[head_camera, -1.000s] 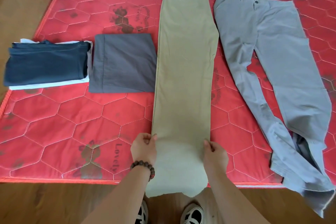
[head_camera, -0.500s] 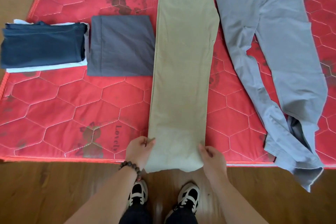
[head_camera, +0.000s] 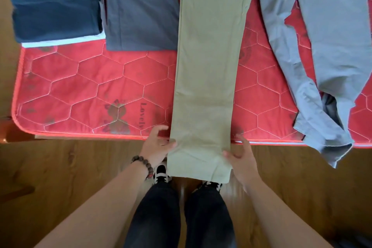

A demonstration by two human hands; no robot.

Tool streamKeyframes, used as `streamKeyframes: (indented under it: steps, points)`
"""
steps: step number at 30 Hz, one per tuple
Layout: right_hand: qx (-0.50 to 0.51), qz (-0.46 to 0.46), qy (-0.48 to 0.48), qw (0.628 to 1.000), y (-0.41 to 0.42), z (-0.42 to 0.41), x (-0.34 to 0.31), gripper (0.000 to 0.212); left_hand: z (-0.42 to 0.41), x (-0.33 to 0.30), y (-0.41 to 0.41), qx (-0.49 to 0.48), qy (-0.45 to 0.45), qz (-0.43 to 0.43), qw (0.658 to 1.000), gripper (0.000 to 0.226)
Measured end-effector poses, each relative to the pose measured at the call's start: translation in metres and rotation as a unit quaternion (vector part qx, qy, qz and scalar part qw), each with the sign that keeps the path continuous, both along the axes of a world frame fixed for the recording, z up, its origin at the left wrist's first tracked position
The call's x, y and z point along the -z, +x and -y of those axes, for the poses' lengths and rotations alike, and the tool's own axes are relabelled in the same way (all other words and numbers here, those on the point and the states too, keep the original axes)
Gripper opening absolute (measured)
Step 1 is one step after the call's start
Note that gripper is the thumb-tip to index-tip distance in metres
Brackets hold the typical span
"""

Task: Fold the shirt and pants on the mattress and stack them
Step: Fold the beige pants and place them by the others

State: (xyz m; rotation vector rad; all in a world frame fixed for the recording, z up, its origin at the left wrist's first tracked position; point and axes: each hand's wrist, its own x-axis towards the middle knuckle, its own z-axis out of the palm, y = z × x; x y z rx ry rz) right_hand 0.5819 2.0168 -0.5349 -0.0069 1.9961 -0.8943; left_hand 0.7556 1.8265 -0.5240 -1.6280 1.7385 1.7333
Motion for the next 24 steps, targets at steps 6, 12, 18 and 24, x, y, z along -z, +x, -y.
streamKeyframes:
  steps: [6,12,18,24]
  points:
    - [-0.005,0.128,-0.108,0.986,-0.039,0.005,-0.055,0.036,0.034,-0.049,-0.002,-0.007,0.088,-0.132,0.987,0.054]
    - [-0.103,0.108,-0.177,0.973,-0.101,0.039,-0.100,0.049,0.086,-0.085,-0.046,0.111,-0.085,-0.152,0.979,0.048]
    - [-0.142,0.035,-0.225,0.963,-0.170,0.103,-0.136,0.046,0.147,-0.115,-0.114,0.074,-0.159,-0.230,0.957,0.028]
    - [-0.100,-0.027,-0.277,0.955,-0.258,0.202,-0.126,0.017,0.222,-0.104,-0.211,0.018,-0.114,-0.284,0.952,0.022]
